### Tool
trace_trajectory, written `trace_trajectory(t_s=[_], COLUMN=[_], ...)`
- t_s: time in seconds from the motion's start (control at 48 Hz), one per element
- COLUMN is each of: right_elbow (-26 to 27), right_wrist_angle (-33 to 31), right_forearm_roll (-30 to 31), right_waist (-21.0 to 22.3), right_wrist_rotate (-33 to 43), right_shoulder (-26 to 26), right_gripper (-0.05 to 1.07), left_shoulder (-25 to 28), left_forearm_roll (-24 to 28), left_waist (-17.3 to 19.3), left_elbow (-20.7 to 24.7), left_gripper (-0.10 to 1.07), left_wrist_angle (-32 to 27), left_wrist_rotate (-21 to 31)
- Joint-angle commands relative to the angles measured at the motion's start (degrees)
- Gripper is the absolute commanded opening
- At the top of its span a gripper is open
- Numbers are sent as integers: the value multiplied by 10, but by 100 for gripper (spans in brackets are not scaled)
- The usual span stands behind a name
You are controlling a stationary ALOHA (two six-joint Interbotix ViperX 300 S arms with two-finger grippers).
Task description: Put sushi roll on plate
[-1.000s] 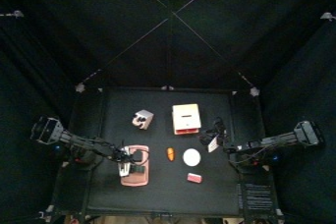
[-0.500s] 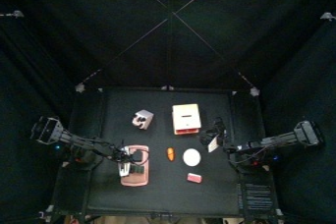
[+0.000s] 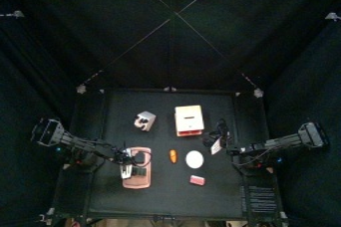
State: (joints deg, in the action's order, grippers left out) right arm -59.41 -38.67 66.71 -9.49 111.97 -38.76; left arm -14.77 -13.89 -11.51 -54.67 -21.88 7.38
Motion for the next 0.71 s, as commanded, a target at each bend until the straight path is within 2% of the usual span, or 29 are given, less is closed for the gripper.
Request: trace_trajectory(t_s=[0.0,0.375,0.688], right_elbow=[4,4,4], right_wrist_angle=[0,1,1], right_forearm_roll=[0,-9,-8], right_waist=[2,-3,-3], right_wrist_rotate=[1,1,1], right_shoulder=[-1,1,1], right_gripper=[86,86,86], left_shoulder=[-2,-3,-3], left_forearm_roll=[-2,-2,-2], left_waist=[6,9,6], left_elbow=[9,11,8], left_gripper=[87,88,103], left_wrist_angle=[4,24,38], left_wrist_rotate=[-1,-1,-2])
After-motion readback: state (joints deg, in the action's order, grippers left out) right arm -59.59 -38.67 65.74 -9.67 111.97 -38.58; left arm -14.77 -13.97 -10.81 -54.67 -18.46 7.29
